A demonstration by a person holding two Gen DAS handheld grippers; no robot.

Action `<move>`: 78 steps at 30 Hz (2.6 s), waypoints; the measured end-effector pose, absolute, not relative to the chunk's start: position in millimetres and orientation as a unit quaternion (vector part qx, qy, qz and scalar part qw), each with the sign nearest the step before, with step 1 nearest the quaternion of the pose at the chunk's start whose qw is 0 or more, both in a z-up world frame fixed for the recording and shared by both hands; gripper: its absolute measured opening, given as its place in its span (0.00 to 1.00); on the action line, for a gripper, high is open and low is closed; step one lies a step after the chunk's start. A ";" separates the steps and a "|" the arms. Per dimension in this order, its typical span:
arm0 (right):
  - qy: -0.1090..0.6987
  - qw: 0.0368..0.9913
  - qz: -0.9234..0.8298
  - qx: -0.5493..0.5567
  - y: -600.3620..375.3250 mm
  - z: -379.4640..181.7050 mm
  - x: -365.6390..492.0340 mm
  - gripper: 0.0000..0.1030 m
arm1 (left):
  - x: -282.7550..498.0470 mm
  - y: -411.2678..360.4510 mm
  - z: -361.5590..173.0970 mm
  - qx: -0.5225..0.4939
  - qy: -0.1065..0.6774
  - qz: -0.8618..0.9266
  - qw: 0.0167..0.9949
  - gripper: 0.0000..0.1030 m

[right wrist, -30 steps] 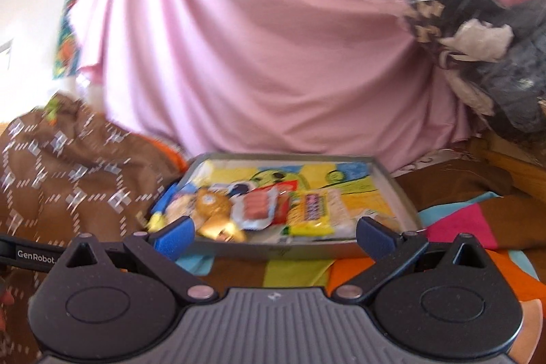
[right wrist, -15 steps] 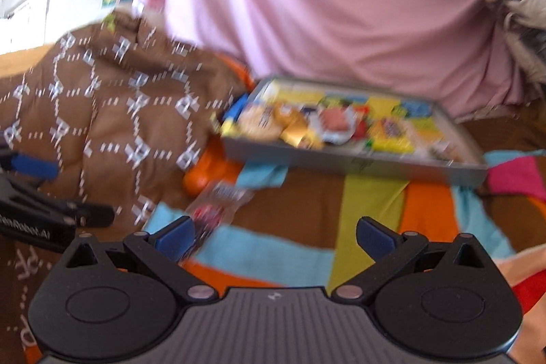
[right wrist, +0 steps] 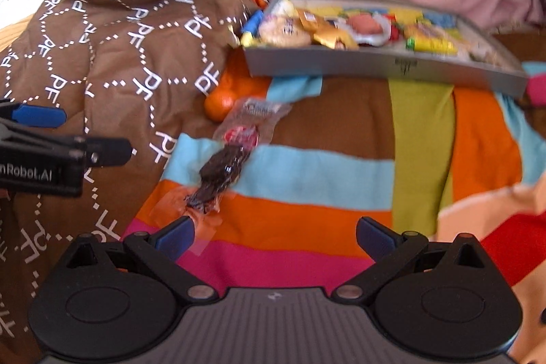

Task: Organize snacks
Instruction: 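Move both tools back toward the mandarin and the dried-meat pack, then grasp the orange mandarin with the left gripper while the right grasps the dried-meat pack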

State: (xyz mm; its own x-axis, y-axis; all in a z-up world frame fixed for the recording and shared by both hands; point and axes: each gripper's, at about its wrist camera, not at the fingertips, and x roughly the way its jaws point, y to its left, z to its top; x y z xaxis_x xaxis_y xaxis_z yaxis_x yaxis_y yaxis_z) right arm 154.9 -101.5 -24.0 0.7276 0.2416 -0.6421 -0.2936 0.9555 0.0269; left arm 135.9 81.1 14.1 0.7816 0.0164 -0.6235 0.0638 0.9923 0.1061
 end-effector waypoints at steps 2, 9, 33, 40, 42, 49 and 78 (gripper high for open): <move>0.350 0.926 0.141 -0.028 -99.2 -29.9 155.1 1.00 | 139.5 81.1 13.4 0.069 0.331 -0.016 0.941 0.99; 0.362 0.925 0.113 -0.009 -88.4 -43.0 149.5 1.00 | 155.0 73.9 11.5 0.140 0.322 -0.067 0.934 0.99; 0.281 0.952 0.068 -0.100 -25.7 -41.4 160.5 0.86 | 213.6 43.4 -6.0 0.350 0.275 -0.180 0.877 0.98; 0.276 0.954 0.054 -0.105 -46.3 -39.4 167.3 0.64 | 214.9 36.9 -4.2 0.347 0.275 -0.186 0.877 0.95; 0.278 0.954 0.048 -0.099 -59.4 -39.0 170.7 0.61 | 215.8 33.2 -5.1 0.348 0.278 -0.197 0.873 0.92; 0.268 0.957 0.036 -0.105 -99.0 -42.6 174.8 0.60 | 223.4 22.5 -6.9 0.325 0.299 -0.214 0.872 0.87; 0.292 0.947 0.132 -0.004 -144.8 -48.6 192.1 0.50 | 262.6 36.5 -8.9 0.199 0.358 -0.168 0.897 0.41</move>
State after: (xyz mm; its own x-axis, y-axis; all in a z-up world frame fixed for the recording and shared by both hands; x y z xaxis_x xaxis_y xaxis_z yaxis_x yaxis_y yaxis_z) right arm 192.1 -144.8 -48.6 0.7945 0.2476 -0.5544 -0.2521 0.9652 0.0698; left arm 262.6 36.5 -8.9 0.6874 -0.1584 -0.7088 0.4429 0.8649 0.2362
